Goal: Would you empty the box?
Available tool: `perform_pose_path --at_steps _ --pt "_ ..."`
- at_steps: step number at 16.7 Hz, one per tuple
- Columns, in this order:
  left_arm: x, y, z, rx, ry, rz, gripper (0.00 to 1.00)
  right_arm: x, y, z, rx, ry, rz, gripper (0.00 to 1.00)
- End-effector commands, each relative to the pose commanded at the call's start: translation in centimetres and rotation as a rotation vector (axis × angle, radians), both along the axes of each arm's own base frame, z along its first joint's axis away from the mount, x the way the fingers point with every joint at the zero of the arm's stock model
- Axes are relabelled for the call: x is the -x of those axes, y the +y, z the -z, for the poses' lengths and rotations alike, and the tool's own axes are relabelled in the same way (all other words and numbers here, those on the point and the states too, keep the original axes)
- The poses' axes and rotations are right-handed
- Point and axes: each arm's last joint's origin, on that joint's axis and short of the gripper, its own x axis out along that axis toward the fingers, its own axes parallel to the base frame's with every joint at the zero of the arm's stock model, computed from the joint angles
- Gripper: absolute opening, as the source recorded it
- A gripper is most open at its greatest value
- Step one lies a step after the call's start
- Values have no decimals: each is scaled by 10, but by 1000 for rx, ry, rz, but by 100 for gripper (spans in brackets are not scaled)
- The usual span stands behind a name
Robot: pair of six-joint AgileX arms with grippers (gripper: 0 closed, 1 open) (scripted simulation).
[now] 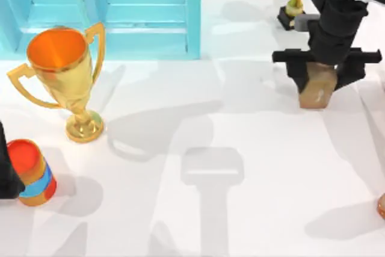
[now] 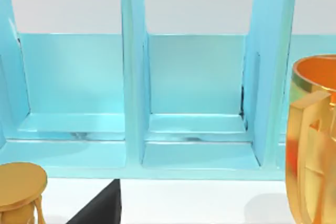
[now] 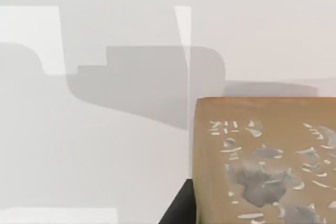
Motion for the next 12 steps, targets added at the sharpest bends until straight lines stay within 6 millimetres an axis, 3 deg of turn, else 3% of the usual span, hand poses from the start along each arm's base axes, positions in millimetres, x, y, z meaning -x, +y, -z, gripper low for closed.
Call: perform_pose_path --at_steps 9,12 --pt "0 0 0 0 0 0 100 0 0 0 0 0 0 98" --pt "0 0 0 0 0 0 100 0 0 0 0 0 0 100"
